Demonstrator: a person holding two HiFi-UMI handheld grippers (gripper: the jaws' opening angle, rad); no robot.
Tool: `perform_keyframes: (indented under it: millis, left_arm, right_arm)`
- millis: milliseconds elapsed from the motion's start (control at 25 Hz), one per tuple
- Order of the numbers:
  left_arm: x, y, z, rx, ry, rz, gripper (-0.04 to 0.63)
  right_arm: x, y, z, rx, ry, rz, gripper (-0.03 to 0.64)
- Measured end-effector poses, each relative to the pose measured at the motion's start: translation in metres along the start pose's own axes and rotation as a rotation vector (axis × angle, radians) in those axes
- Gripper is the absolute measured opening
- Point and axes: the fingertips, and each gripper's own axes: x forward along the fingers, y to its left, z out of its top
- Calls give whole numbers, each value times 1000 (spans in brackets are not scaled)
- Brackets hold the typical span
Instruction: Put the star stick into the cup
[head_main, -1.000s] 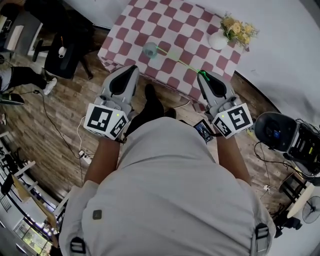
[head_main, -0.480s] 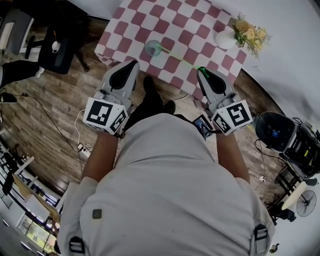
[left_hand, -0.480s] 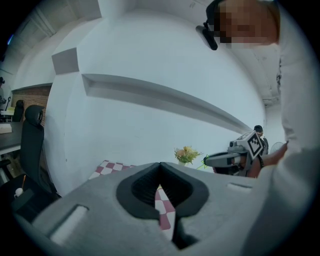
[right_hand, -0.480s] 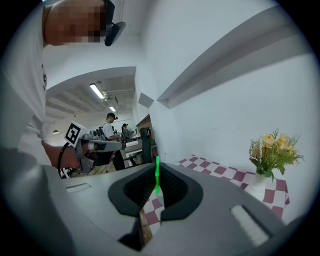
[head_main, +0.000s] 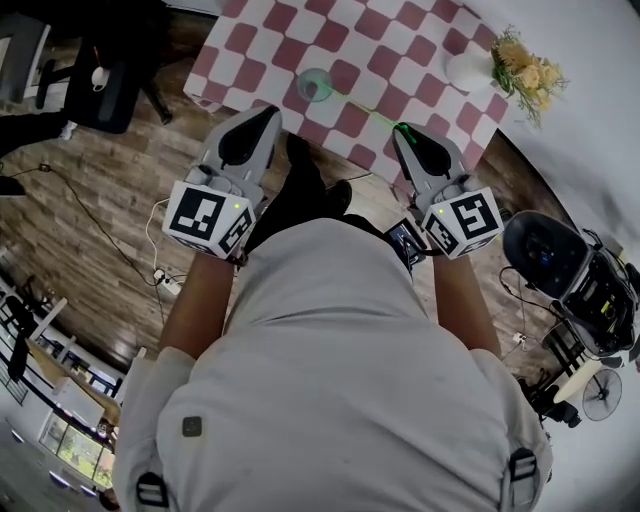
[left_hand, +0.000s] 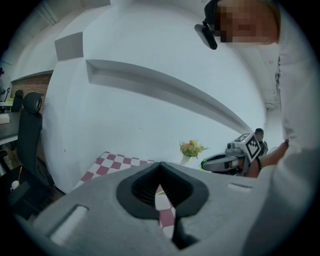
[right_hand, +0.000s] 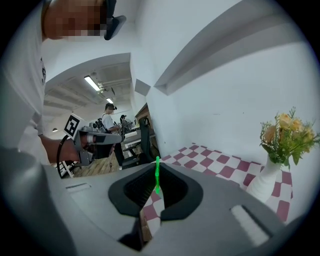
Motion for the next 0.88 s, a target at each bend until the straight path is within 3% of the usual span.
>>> perform_keyframes:
  millis: [880]
  left_arm:
    - [28,46,-37,-93,118,-61,5]
  right_arm:
    - [79,-14,-44,20,196,5,28]
